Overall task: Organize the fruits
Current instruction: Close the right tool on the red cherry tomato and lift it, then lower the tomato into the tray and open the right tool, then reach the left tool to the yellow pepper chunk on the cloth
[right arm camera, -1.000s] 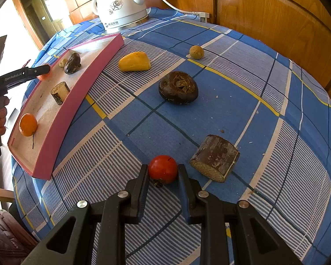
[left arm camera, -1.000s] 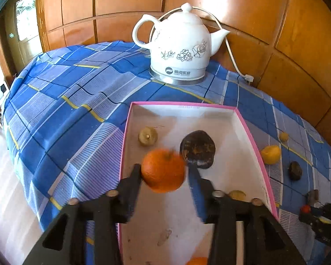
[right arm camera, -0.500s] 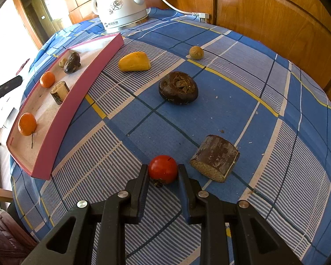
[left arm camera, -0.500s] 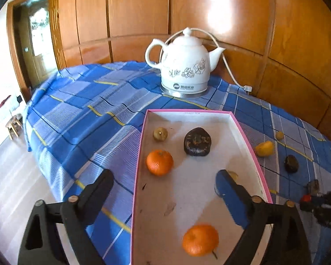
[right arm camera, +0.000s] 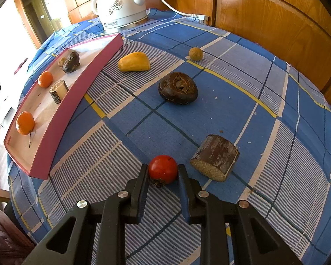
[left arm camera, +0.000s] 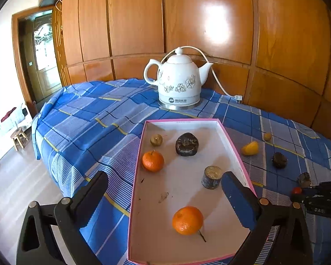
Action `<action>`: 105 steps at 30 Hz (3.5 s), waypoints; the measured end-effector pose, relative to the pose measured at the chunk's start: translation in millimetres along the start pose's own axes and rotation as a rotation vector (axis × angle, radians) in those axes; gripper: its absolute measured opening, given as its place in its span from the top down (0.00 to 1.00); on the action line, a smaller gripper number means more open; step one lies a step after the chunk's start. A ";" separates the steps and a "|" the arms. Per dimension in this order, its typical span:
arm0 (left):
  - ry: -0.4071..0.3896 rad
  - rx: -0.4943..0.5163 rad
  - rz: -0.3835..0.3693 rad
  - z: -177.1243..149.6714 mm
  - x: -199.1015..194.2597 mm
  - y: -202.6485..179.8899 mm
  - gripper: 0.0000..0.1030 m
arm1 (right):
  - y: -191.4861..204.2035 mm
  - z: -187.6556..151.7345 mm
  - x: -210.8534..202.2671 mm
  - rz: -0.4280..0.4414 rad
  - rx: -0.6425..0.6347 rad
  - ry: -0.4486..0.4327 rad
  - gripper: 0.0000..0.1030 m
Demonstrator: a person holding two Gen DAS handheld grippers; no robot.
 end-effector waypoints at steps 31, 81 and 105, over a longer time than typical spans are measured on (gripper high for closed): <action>0.001 -0.075 0.062 -8.7 -8.1 48.9 0.00 | 101.5 46.1 -50.0 0.149 0.006 -0.150 0.76; 0.047 0.009 -0.056 -26.2 -14.0 12.9 0.00 | 108.5 55.2 -55.6 0.087 0.023 -0.198 0.64; 0.073 0.081 -0.096 -34.3 -14.1 -16.1 0.00 | 34.9 48.4 -82.8 -0.024 0.080 -0.236 0.64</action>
Point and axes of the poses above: each gripper's, at about its wrist camera, not at the fingertips, and x roughly the way its jaws point, y to its left, z to its top, the point moved 10 cm from there along x, roughly the way its jaws point, and after that the axes turned 1 degree about y, right-handed, at the moved point
